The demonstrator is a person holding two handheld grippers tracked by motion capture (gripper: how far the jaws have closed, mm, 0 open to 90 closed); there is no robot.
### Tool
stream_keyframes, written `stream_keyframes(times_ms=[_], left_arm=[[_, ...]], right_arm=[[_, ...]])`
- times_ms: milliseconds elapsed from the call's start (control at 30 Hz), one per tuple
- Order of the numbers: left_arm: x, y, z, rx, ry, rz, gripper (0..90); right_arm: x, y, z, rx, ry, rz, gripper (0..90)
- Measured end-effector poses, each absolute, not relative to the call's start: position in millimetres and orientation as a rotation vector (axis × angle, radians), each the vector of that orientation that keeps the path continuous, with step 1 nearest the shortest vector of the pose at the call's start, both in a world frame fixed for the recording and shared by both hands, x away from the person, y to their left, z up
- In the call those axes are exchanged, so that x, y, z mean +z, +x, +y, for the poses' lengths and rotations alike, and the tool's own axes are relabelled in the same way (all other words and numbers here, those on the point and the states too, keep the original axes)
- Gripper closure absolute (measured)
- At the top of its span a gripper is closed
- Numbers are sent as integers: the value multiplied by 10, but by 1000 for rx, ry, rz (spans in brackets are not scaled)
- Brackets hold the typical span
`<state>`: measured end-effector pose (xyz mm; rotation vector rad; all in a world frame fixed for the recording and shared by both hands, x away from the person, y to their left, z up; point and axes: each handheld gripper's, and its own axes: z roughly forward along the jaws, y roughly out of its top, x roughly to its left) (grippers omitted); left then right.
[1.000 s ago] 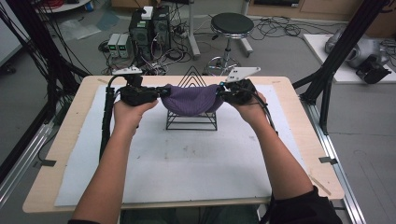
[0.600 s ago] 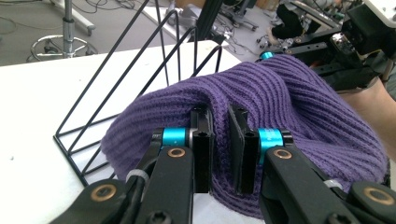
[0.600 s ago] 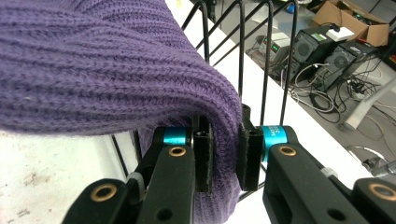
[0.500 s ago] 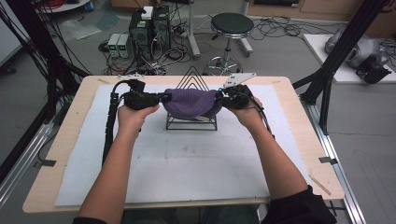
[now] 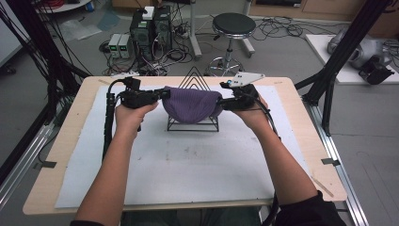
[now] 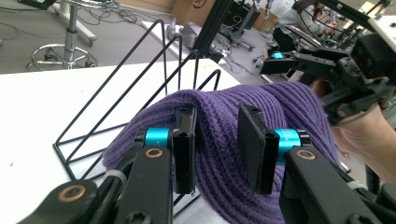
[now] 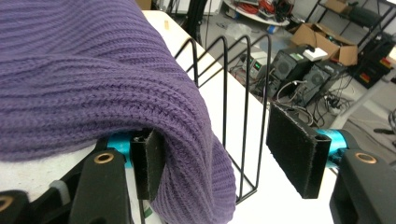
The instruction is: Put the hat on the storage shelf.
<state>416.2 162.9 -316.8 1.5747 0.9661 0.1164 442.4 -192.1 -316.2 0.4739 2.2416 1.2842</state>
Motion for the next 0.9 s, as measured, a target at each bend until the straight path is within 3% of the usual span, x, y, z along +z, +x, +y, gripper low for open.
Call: stream_keyframes(times_ms=[133,233,500,900], left_arm=[[-3166,4158,1634,120,1585,974,767],[-3175,4166,1620,116,1587,982,815],[-3178,4184,1626,118,1571,1012,825],[-3189,4192,1608,115,1580,1035,804]], right_arm=[[-3134,4393,-1926,1283,431,2262,423],[-3146,4372,-1938,1257,411,2281,386],[-3127,4296,-1926,1265,350,2284,303],[-3152,4257,-2071,1224,367,2307,302]])
